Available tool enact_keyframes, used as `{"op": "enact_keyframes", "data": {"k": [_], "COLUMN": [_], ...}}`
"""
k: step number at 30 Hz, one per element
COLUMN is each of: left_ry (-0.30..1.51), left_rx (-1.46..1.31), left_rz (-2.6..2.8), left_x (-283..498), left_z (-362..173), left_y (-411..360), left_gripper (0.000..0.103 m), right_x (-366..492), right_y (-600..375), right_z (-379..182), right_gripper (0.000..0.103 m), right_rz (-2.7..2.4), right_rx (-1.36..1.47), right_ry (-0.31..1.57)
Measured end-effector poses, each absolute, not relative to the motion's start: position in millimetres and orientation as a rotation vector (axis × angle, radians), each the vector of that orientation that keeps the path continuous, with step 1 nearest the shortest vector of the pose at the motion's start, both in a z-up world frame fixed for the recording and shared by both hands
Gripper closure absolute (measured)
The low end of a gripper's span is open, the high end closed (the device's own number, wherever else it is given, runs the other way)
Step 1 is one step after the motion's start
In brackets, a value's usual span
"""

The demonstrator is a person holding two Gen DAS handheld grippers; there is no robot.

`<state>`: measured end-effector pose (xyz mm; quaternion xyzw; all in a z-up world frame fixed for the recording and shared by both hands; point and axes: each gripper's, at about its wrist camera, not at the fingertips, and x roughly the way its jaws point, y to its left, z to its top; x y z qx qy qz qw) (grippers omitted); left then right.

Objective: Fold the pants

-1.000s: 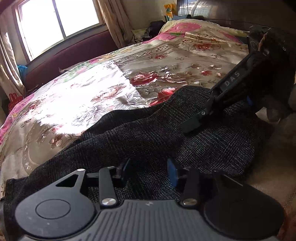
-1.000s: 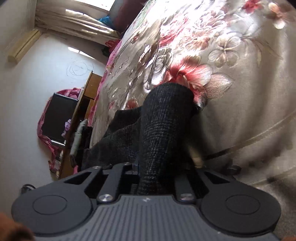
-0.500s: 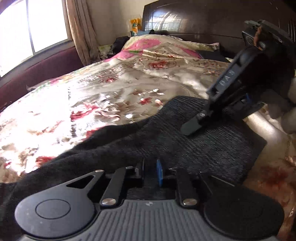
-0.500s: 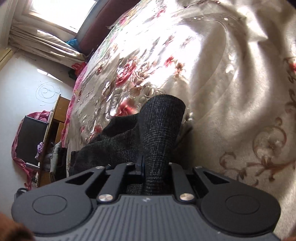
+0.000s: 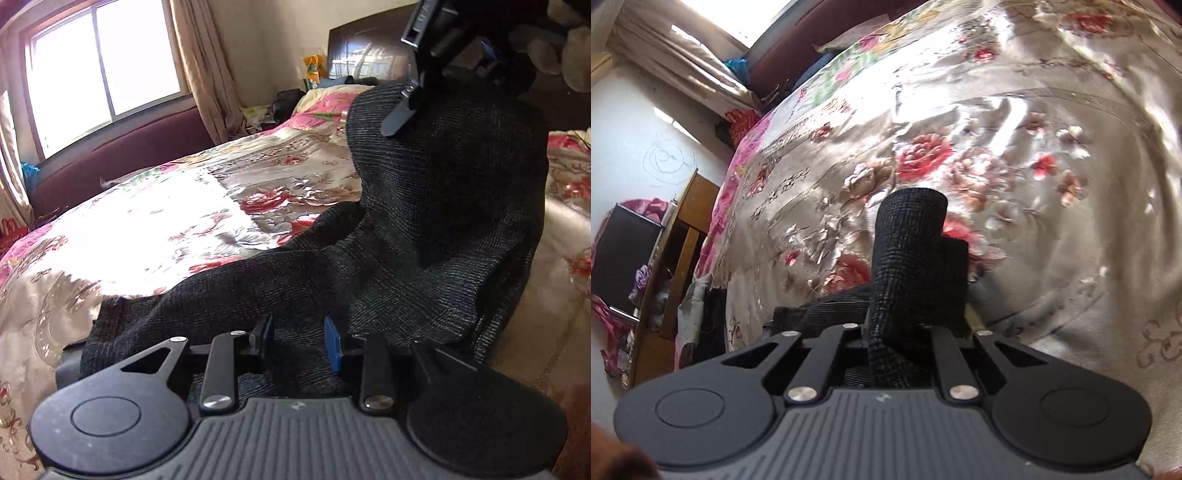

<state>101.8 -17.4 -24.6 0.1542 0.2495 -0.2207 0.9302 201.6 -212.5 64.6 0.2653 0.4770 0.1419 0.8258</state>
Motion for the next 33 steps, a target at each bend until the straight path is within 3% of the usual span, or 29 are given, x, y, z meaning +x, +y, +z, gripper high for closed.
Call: {"op": "enact_keyframes", "data": {"k": [6, 17, 19, 20, 23, 30, 32, 33], "left_ry": [0.498, 0.556, 0.568, 0.577, 0.605, 0.588, 0.584, 0.591], "left_rx": [0.136, 0.051, 0.042, 0.029, 0.008, 0.003, -0.003, -0.004], "left_rz": [-0.411, -0.432, -0.44, -0.449, -0.471, -0.424, -0.404, -0.392], "left_x": [103, 106, 108, 110, 110, 86, 77, 73], "left_z": [-24, -28, -27, -27, -23, -15, -16, -18], "left_y": [39, 92, 97, 100, 109, 131, 137, 141], "left_gripper": [0.056, 0.056, 0.056, 0.055, 0.055, 0.049, 0.038, 0.037], "right_x": [233, 228, 226, 225, 225, 208, 204, 203], "right_y": [-95, 51, 58, 60, 76, 82, 71, 65], "right_z": [73, 18, 20, 20, 21, 30, 33, 34], "right_gripper": [0.093, 0.089, 0.084, 0.072, 0.05, 0.049, 0.048, 0.048], "right_rz": [0.359, 0.344, 0.327, 0.311, 0.328, 0.402, 0.412, 0.417], "right_rx": [0.466, 0.209, 0.191, 0.204, 0.204, 0.179, 0.199, 0.218], "right_ry": [1.049, 1.147, 1.133, 1.128, 1.138, 1.112, 1.098, 1.098]}}
